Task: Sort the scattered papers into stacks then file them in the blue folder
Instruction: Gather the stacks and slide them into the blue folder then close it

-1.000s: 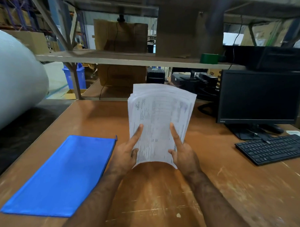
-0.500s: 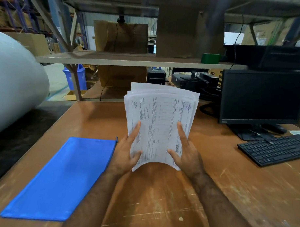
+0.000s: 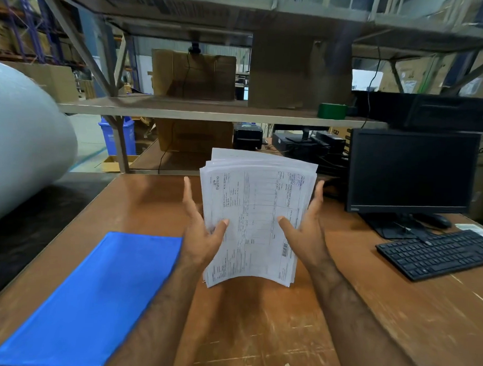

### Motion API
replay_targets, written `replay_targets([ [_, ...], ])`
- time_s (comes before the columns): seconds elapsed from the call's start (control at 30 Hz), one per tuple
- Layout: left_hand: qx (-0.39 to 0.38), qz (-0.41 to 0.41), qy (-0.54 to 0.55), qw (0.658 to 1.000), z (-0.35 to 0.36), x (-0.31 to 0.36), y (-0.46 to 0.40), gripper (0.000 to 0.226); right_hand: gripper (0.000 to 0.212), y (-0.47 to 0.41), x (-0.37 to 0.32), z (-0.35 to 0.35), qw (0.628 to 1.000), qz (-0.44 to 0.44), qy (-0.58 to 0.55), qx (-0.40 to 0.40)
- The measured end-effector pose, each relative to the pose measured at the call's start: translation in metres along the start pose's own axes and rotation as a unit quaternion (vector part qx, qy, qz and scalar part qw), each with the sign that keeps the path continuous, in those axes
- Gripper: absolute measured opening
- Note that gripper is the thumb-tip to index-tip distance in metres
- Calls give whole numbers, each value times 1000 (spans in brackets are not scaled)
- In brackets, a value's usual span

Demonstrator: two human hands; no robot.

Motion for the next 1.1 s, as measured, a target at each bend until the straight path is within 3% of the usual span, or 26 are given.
replay_targets([
  [0.1, 0, -96, 35, 995, -3, -5, -8, 52, 56, -7, 9, 2, 999, 50, -10, -12],
  [0.17, -13, -138, 46, 989, -3, -7, -11, 32, 46, -8, 11, 2, 998, 66, -6, -19],
  [0.27, -26, -166, 87, 982, -3, -6, -12, 32, 49, -7, 4, -2, 995, 94, -14, -32],
  [0.33, -32, -163, 91, 982, 0, -7, -12, 32, 65, -6, -11, -8, 996, 72, 53, 27],
  [0.43, -40, -149, 86, 984, 1, -8, -11, 35, 86, -6, -70, -19, 962, -134, 168, 168],
  [0.5, -67, -143, 97, 983, -1, -7, -10, 40, 84, -9, -120, -11, 932, -268, 217, 107],
  [0.57, -91, -144, 117, 978, -3, -8, -9, 46, 81, -17, -146, 9, 894, -331, 302, 10],
  [0.63, -93, -146, 142, 974, -5, -6, -9, 49, 78, -27, -155, 30, 859, -340, 376, -74],
  [0.73, -87, -147, 160, 972, -6, -3, -9, 48, 66, -32, -150, 49, 834, -305, 424, -178],
  [0.87, -77, -141, 166, 973, -8, 0, -12, 41, 62, -29, -150, 53, 855, -336, 377, -119],
  [0.97, -79, -147, 163, 973, -6, 0, -12, 38, 65, -26, -145, 58, 845, -320, 399, -154],
  [1.1, -91, -138, 163, 973, -4, 3, -11, 33, 67, -25, -146, 60, 864, -328, 363, -123],
])
Point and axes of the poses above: each hand's wrist, its own y-axis away from the middle knuckle, its own z-axis out of the palm, x = y × z, the point moved 2 cm from there along -y, towards the middle knuckle, and after that the axes turned 7 degrees about x, right-handed, at the moved point
